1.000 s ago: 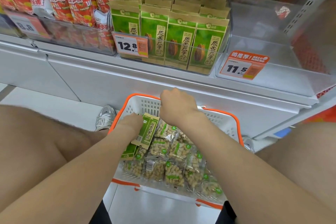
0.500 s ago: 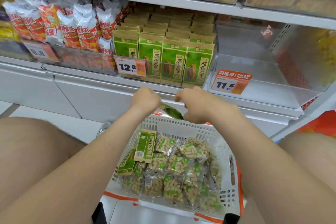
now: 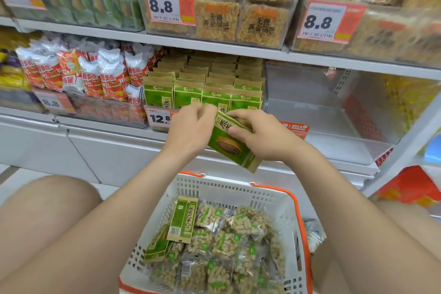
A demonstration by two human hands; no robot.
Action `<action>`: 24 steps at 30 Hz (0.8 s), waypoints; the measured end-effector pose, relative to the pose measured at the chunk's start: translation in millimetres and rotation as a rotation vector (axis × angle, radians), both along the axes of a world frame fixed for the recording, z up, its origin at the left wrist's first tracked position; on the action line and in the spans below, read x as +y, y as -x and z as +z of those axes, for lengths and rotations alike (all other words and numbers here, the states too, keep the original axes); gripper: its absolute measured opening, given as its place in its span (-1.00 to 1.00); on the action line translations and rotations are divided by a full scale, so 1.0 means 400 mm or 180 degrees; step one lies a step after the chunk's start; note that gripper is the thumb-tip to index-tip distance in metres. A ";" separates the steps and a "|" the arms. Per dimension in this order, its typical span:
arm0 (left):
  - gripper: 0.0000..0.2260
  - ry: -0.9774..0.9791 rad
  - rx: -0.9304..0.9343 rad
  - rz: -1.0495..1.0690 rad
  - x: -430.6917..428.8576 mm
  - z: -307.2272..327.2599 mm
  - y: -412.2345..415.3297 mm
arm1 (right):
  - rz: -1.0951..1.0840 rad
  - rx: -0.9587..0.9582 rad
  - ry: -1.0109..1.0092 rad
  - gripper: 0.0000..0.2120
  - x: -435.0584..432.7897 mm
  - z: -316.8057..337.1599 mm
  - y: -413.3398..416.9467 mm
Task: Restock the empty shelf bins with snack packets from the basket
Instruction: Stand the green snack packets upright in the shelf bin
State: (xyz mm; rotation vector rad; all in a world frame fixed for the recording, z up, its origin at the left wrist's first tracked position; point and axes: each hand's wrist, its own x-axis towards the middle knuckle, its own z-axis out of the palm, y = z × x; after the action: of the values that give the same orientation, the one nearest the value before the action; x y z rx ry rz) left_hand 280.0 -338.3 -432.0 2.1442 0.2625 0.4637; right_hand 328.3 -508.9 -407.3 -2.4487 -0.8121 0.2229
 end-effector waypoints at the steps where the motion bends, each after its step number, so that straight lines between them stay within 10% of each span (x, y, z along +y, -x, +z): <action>1: -0.61 0.0101 -0.0173 -0.0097 -0.001 0.004 -0.007 | 0.0029 -0.0001 -0.0156 -0.61 -0.001 0.009 -0.002; 7: -0.62 0.1765 -0.0373 0.0269 0.013 -0.010 -0.076 | -0.0749 0.0256 -0.1061 -0.68 -0.019 0.051 -0.029; 11: -0.58 0.2149 -0.0046 0.0540 0.004 -0.021 -0.111 | -0.0701 0.0157 -0.0518 -0.71 -0.043 0.047 -0.056; 18: -0.68 0.0271 -0.0403 -0.0322 -0.020 0.047 -0.114 | -0.0005 0.0901 -0.0305 -0.79 -0.039 0.050 -0.070; 24: -0.83 0.0128 -0.0638 0.0032 -0.004 0.085 -0.142 | -0.0730 -0.0210 -0.0811 -0.77 -0.031 0.069 -0.087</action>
State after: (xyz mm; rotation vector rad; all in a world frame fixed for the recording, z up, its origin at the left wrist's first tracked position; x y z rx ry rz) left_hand 336.7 -339.8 -397.8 2.0402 0.1681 0.6686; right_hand 363.2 -521.5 -379.6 -2.2912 -0.5425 -0.0450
